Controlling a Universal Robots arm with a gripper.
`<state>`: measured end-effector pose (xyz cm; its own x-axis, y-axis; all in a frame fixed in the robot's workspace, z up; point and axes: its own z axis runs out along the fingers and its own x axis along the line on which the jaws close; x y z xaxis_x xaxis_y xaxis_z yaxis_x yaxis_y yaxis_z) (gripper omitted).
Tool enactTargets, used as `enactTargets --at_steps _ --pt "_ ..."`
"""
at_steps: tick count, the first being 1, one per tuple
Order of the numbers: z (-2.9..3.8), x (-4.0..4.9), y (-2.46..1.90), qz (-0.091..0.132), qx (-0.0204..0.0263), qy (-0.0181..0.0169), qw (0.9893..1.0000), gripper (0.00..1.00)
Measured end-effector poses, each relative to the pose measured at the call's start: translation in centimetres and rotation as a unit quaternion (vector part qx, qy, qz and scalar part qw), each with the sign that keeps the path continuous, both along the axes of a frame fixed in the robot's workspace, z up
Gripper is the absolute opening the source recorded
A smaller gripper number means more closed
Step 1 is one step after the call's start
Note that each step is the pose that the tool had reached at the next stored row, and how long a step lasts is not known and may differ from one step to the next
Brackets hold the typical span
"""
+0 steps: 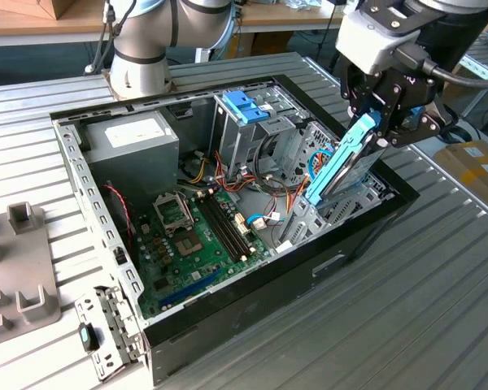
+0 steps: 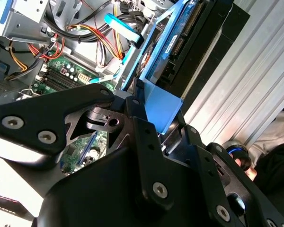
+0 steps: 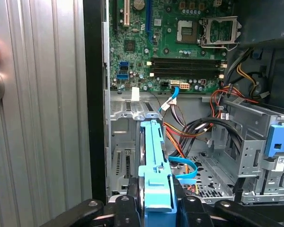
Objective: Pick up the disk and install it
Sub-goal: 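Insert the disk into the insertion slot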
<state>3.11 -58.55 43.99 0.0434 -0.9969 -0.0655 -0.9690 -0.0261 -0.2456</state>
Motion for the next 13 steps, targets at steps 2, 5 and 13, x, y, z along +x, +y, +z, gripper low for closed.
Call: enactTargets --at_steps 2,5,13 --pt "-0.19 0.0 0.01 0.0 -0.0001 0.0001 1.0 0.37" --pt "-0.43 0.0 0.01 0.0 -0.0001 0.0003 1.0 0.37" --pt "-1.21 0.0 0.0 0.0 0.0 0.0007 1.0 0.37"
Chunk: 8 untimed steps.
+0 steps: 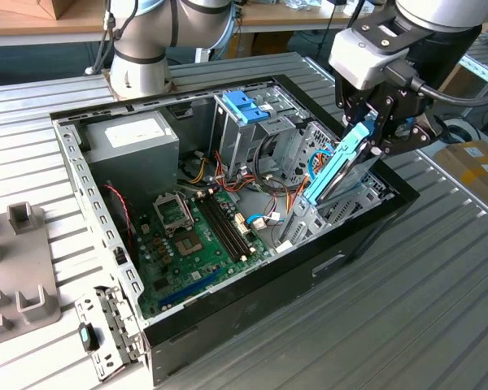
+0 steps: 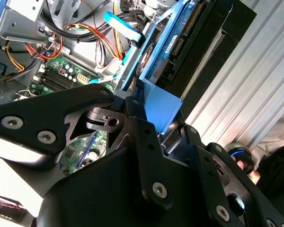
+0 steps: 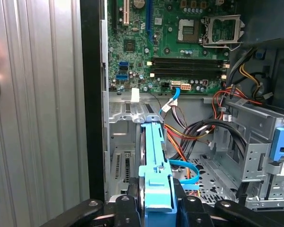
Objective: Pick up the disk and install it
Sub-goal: 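Insert the disk into the insertion slot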
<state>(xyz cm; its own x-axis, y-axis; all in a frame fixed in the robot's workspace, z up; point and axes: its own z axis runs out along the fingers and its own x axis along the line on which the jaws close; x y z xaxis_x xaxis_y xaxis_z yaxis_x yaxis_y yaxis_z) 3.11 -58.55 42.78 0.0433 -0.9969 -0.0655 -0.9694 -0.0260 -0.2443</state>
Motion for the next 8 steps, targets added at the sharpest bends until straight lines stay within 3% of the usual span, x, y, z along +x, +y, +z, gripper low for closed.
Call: enactTargets --at_steps 8 --pt "-0.7 0.0 0.0 0.0 0.0 0.0002 1.0 0.37"
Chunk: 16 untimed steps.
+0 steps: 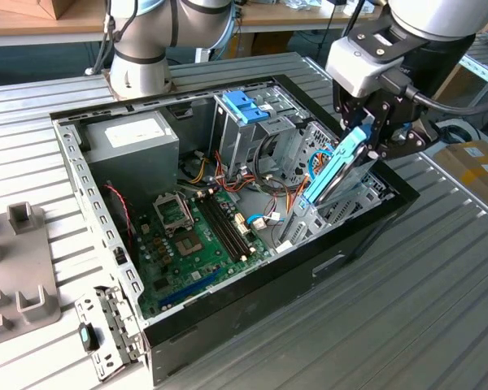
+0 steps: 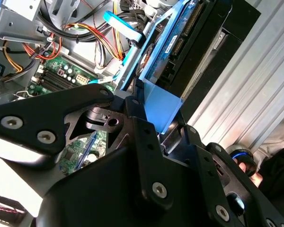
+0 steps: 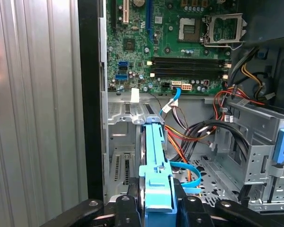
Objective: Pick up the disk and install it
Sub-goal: 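Insert the disk into the insertion slot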
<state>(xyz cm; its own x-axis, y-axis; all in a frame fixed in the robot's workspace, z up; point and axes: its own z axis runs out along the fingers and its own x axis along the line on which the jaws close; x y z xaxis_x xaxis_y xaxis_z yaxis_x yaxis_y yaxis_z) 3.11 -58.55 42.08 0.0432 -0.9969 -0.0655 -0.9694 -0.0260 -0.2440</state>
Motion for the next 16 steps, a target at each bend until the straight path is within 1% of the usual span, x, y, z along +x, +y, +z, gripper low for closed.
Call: enactTargets --at_steps 7,16 --pt "-0.67 0.0 0.0 0.0 0.0 0.0 1.0 0.37" --pt "-0.75 0.01 0.0 0.0 0.0 0.0 1.0 0.38"
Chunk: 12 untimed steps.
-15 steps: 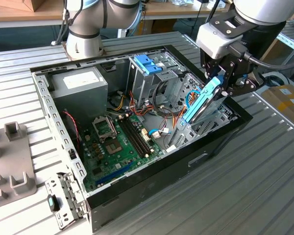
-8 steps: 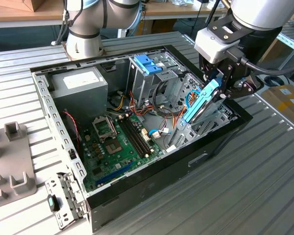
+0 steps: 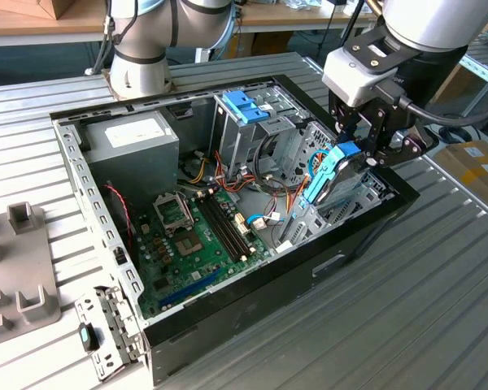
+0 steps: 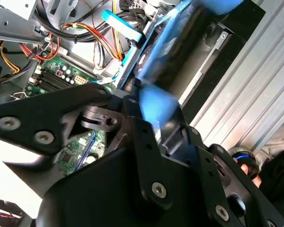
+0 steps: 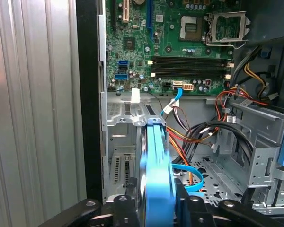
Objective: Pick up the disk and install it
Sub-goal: 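Insert the disk into the insertion slot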
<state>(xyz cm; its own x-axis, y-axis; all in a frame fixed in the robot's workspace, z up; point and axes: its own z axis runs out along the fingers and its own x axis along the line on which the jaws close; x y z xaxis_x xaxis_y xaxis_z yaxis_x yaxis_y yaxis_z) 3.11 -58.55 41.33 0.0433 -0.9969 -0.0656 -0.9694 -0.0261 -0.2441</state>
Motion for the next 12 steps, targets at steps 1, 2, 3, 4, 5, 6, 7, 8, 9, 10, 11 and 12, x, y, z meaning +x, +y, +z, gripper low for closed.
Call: enactTargets --at_steps 1,2,3,4,5,6,7,8,9,10,11,12 --pt "-0.01 0.0 0.0 0.0 0.0 0.0 1.0 0.45" --pt "-0.01 0.0 0.0 0.0 -0.0001 0.0 1.0 0.45" --pt "-0.01 0.0 0.0 0.0 -0.0001 0.0 1.0 0.45" --pt "0.02 0.0 0.0 0.0 0.0 0.0 1.0 0.45" --pt "0.16 -0.01 -0.01 0.0 0.0 0.0 1.0 0.45" --pt "0.5 0.0 0.0 0.0 -0.0001 0.0 1.0 0.45" --pt "0.8 0.0 0.0 0.0 -0.0001 0.0 1.0 0.45" --pt "1.18 0.0 0.0 0.0 -0.0002 0.0 1.0 0.45" --pt "1.7 0.0 0.0 0.0 -0.0002 0.0 1.0 0.45" --pt "2.05 0.0 0.01 0.0 -0.0001 0.0 1.0 0.45" --pt "2.15 0.0 0.02 0.0 0.0 0.0 1.0 0.45" --pt "2.31 0.0 0.04 0.0 -0.0001 0.0 1.0 0.45"
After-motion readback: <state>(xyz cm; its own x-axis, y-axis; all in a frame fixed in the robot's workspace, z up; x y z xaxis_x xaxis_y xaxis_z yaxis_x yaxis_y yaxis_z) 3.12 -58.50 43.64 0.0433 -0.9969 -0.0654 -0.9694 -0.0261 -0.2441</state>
